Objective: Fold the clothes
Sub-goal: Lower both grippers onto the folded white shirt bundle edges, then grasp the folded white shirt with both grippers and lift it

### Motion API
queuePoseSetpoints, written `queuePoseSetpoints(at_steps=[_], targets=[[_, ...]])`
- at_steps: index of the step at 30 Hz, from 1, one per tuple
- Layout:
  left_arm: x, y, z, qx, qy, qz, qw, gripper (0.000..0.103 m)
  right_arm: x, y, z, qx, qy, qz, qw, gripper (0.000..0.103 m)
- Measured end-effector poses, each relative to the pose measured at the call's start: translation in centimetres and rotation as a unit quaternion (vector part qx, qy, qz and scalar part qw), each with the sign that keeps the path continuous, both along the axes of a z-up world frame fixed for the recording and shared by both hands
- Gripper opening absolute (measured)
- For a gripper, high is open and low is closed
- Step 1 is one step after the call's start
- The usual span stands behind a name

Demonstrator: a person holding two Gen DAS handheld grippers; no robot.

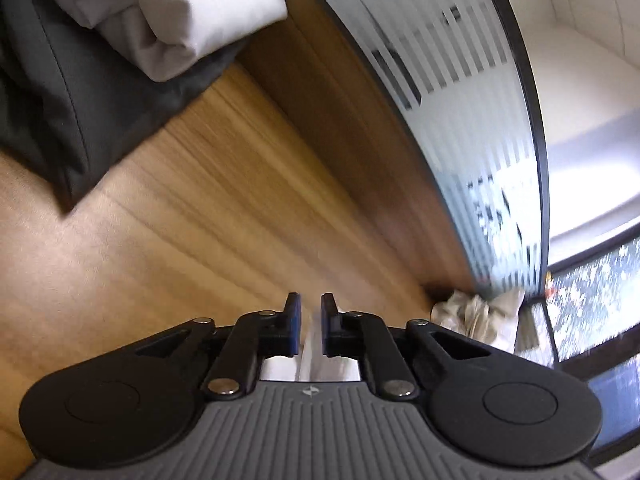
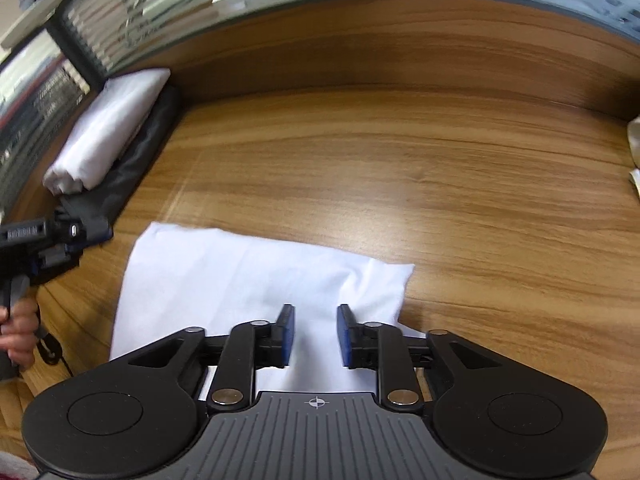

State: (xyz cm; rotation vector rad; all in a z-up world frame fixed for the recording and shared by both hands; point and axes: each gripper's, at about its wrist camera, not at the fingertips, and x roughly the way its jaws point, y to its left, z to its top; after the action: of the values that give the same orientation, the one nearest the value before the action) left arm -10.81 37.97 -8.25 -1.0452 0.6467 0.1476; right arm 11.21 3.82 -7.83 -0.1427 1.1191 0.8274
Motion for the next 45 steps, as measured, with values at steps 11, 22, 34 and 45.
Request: queuePoseSetpoints(at_steps=[11, 22, 34, 45], targets=[[-0.2, -3.9, -1.1, -0.016, 0.052, -0.071, 0.9960, 0.096, -1.1, -5.1, -0.1, 0.033, 0.029, -0.057, 0.997, 0.097], [1.7, -6.1, -2.9, 0.007, 0.109, -0.116, 0.9872, 0.096, -1.0, -6.5, -4.6, 0.075, 0.111, -0.108, 0.985, 0.101], [5.5, -7.6, -3.3, 0.028, 0.107, -0.126, 0.9859, 0.096, 0.4, -4.7, -7.2, 0.103, 0.142, -0.081, 0.981, 0.100], [2.6, -12.5, -0.6, 0.065, 0.085, -0.084, 0.9908, 0.078, 1.9, -4.3, -5.2, 0.105, 0.144, -0.021, 0.984, 0.057]])
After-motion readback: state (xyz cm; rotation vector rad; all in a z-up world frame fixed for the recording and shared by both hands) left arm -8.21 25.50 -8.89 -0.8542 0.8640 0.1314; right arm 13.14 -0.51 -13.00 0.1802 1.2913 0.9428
